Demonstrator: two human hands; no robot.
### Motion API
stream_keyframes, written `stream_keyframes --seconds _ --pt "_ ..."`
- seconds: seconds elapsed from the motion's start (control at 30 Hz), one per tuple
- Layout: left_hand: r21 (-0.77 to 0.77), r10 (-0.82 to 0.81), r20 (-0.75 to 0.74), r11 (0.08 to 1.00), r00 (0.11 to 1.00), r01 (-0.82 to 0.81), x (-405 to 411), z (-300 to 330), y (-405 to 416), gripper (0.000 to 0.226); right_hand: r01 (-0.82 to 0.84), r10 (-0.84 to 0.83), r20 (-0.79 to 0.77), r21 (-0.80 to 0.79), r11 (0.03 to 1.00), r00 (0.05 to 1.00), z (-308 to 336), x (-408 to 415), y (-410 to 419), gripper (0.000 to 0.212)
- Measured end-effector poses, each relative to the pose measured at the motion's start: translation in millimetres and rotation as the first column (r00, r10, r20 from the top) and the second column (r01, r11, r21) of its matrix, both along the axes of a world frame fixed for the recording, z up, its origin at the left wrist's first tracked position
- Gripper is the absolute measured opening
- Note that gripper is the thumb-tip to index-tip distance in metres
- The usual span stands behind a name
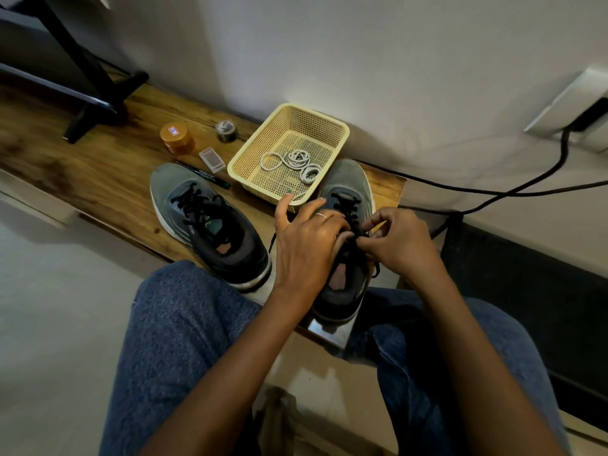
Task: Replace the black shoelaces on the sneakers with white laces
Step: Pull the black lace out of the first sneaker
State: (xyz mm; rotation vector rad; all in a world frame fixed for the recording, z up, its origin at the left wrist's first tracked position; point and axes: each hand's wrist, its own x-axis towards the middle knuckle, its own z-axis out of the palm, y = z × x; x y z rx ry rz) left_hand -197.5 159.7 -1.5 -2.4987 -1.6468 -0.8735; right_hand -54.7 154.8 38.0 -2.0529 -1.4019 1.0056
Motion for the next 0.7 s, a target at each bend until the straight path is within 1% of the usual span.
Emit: stream_keyframes --seconds 0.1,0.13,0.2,0.33,0.4,0.43,0.47,0.53,0.6,0.63,0.67,0.7 --pt "-0.003 -0.002 0.017 1.000 1.000 0.002 4.0 -4.3 -1.9 0.011 0.031 -0.031 -0.001 0.001 1.000 1.000 -2.3 -1.1 -0.3 0.015" --pt "-0.013 0.007 0.055 1.000 0.998 -0.006 5.6 -5.1 -3.1 0.009 0.041 -0.041 -0.002 0.000 0.999 0.999 -3.1 -1.4 -0.4 0.015" --pt "-0.054 0.046 0.181 0.998 0.982 -0.037 7.7 -4.8 -4.8 0.006 0.056 -0.056 -0.005 0.001 0.998 0.998 -3.1 -1.0 -0.9 0.015" --pt "-0.142 0.152 0.437 0.985 0.886 -0.099 8.0 -2.8 -6.7 0.004 0.071 -0.071 -0.021 -0.005 0.997 0.997 -2.8 -0.4 -0.8 0.015" --pt "-0.189 0.211 0.520 0.974 0.828 -0.129 9.3 -3.3 -8.3 0.006 0.076 -0.076 -0.022 -0.006 0.997 0.997 -3.0 -1.9 -0.4 0.014" --pt "-0.200 0.225 0.533 0.970 0.816 -0.138 10.2 -3.3 -8.7 0.006 0.075 -0.075 -0.018 -0.002 0.997 0.997 -3.3 -2.2 -0.2 0.014" --pt "-0.193 0.222 0.517 0.971 0.826 -0.140 10.7 -2.5 -8.9 0.007 0.067 -0.067 -0.008 0.002 0.998 0.998 -3.3 -2.2 -0.1 0.013" --pt "-0.129 0.154 0.410 0.986 0.899 -0.110 10.0 0.5 -7.0 0.015 0.045 -0.045 0.005 0.012 0.999 0.999 -2.8 -0.5 -1.3 0.013" --pt "-0.093 0.061 0.216 0.995 0.974 -0.042 7.4 2.2 -3.4 0.035 0.032 -0.031 -0.006 0.024 0.999 0.999 -2.0 1.0 -2.8 0.015" --pt "-0.090 0.026 0.119 0.996 0.993 -0.015 6.8 2.2 -2.0 0.040 0.025 -0.025 -0.010 0.029 0.999 1.000 -1.5 1.5 -3.3 0.015" --pt "-0.087 0.005 0.046 0.996 0.999 -0.001 6.6 1.5 -1.3 0.039 0.019 -0.018 -0.010 0.033 0.999 1.000 -1.3 1.1 -3.3 0.015" --pt "-0.083 0.003 0.005 0.997 1.000 -0.002 6.4 0.4 -0.9 0.034 0.016 -0.015 -0.008 0.033 0.999 1.000 -1.1 0.7 -3.3 0.015"
